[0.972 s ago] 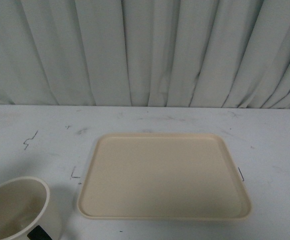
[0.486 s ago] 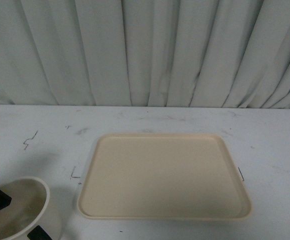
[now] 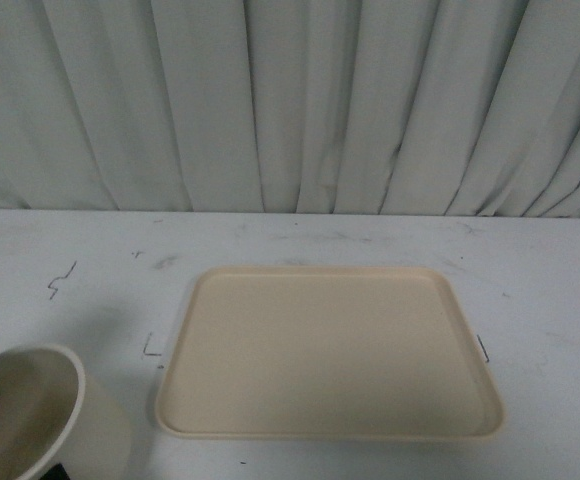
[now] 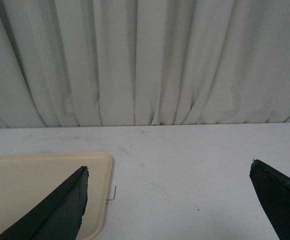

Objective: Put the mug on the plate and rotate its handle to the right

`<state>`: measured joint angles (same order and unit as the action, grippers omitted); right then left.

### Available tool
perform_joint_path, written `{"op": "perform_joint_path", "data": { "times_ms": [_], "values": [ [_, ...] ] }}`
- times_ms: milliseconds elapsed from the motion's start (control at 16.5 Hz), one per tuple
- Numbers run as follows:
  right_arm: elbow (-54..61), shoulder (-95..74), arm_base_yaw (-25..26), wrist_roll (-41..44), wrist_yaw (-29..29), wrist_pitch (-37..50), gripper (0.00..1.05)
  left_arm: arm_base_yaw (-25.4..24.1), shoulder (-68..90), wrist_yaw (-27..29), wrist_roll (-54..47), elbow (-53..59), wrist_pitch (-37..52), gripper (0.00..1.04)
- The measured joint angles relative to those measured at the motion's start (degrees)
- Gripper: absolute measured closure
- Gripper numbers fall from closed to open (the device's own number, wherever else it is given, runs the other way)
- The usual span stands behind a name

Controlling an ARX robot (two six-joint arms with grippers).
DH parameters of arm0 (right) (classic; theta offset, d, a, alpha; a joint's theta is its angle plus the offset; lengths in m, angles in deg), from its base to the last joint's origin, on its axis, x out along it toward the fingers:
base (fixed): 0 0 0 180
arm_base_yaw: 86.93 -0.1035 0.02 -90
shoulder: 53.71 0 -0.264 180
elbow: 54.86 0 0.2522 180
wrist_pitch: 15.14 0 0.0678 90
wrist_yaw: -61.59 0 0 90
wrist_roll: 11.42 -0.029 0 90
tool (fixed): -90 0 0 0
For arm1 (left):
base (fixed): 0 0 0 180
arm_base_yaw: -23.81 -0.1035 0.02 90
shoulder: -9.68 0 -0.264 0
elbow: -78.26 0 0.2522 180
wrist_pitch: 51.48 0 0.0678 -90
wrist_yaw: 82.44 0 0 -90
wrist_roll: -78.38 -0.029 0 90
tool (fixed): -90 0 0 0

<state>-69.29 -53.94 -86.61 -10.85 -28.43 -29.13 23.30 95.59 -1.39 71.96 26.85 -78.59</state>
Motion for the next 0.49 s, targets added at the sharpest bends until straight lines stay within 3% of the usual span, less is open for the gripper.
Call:
{"op": "perform_joint_path", "data": {
  "times_ms": [61,182,486],
  "values": [
    [0.00,0.00,0.00,0.00,0.00,0.00,0.06,8.07,-0.15,0.55,0.52,-10.93,-2.23,1.02],
    [0.00,0.00,0.00,0.02,0.00,0.00,0.06,16.66,7.63,2.16,0.33,-20.26,-2.56,1.02],
    [0.00,0.00,0.00,0.02,0.00,0.00,0.06,25.33,22.08,3.43,-1.79,-33.66,-4.92,1.02]
  ]
}}
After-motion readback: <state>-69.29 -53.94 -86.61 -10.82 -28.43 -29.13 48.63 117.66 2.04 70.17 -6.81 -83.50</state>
